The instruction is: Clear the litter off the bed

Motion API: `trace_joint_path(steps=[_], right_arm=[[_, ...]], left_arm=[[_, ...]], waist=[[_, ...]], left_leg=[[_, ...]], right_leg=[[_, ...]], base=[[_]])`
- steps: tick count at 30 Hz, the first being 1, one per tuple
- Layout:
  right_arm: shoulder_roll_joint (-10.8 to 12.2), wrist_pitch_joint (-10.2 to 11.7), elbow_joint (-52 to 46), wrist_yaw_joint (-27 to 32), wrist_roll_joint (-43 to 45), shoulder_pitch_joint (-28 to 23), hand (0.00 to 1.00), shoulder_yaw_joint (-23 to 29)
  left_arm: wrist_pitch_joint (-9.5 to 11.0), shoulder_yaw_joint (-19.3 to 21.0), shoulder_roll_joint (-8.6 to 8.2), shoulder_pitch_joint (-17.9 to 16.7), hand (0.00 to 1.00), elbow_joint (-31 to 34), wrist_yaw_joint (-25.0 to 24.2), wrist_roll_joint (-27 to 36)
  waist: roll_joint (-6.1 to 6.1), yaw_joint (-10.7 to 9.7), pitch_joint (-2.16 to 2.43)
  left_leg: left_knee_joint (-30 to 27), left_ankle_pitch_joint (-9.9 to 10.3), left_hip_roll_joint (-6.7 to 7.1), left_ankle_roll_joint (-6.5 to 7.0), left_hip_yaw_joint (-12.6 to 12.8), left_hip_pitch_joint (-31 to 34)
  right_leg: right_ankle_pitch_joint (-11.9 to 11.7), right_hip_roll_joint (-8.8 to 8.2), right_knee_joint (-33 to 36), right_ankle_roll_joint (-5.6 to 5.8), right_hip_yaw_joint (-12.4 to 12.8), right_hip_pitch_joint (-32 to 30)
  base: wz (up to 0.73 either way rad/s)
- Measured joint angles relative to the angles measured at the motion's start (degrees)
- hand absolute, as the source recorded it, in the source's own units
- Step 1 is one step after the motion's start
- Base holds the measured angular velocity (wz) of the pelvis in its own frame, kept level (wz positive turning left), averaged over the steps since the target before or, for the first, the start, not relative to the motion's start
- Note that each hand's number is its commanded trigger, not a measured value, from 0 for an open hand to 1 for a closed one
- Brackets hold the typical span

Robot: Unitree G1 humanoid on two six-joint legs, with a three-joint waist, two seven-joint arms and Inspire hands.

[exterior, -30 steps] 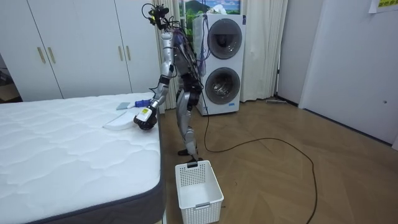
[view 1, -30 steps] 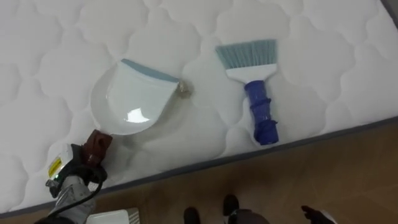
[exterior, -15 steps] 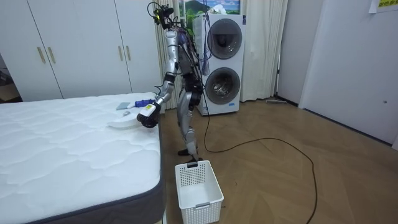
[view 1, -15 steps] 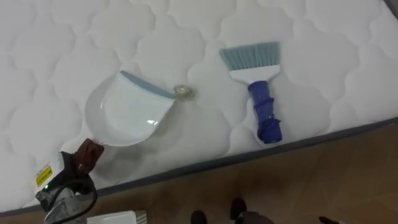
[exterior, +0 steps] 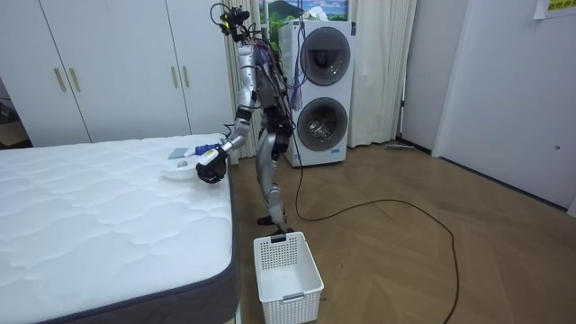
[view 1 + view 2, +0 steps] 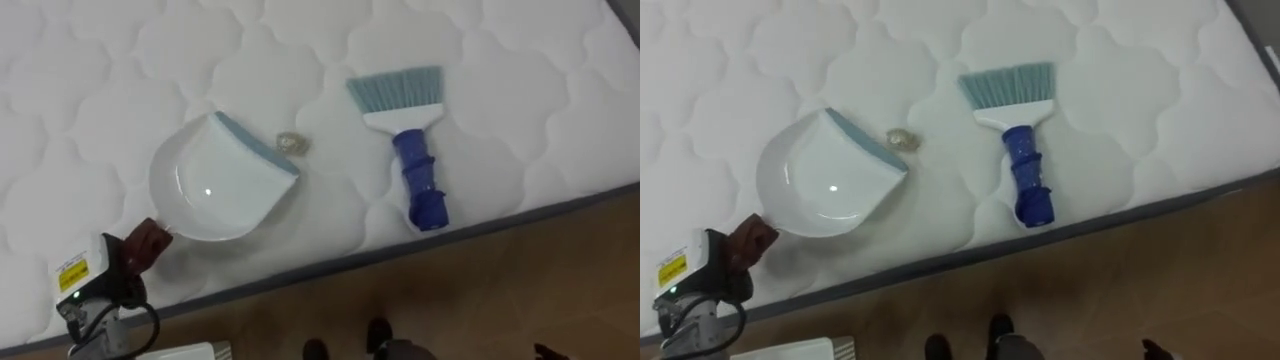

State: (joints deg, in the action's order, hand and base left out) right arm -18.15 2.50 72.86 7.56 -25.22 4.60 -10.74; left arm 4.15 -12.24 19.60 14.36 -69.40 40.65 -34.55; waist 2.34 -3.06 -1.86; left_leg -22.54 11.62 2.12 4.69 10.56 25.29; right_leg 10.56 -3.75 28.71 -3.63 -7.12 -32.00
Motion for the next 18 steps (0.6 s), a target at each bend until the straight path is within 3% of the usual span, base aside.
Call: trace_joint_path(steps=[7,13,18], right_arm=[[0.35,0.18,-3.73,4.6,-11.51,3.16,0.0,6.18],[0.41,1.37,-13.41,10.17,-9.51,4.03,0.0,7.55],[0.42,1.93,-18.0,16.59,-1.31,5.7,0.0,7.46]], left_arm=[[0.05,-3.76,0.42,-0.19,1.0,-0.39,0.45,-1.24],[0.03,-4.76,1.15,-0.44,1.0,-0.45,2.46,-2.27],[-0.09,-4.99,1.45,-1.02,1.0,-0.5,3.14,-2.21]], waist=[[-0.73,-1.07,-0.26],[-0.85,-1.08,-0.31],[-0.95,-0.91,-0.26]], left_leg=[[-0.34,0.0,-0.04,0.01,0.38,0.05],[-0.74,0.12,-0.55,0.14,0.71,0.17],[-0.57,0.11,-0.56,0.14,1.55,0.06]], right_leg=[[-0.12,0.1,-0.17,0.21,0.51,0.02],[-0.6,1.03,-0.62,0.17,1.66,0.02],[-0.86,0.9,0.07,0.01,1.99,-0.5]], base=[[-0.02],[-0.08],[-0.07]])
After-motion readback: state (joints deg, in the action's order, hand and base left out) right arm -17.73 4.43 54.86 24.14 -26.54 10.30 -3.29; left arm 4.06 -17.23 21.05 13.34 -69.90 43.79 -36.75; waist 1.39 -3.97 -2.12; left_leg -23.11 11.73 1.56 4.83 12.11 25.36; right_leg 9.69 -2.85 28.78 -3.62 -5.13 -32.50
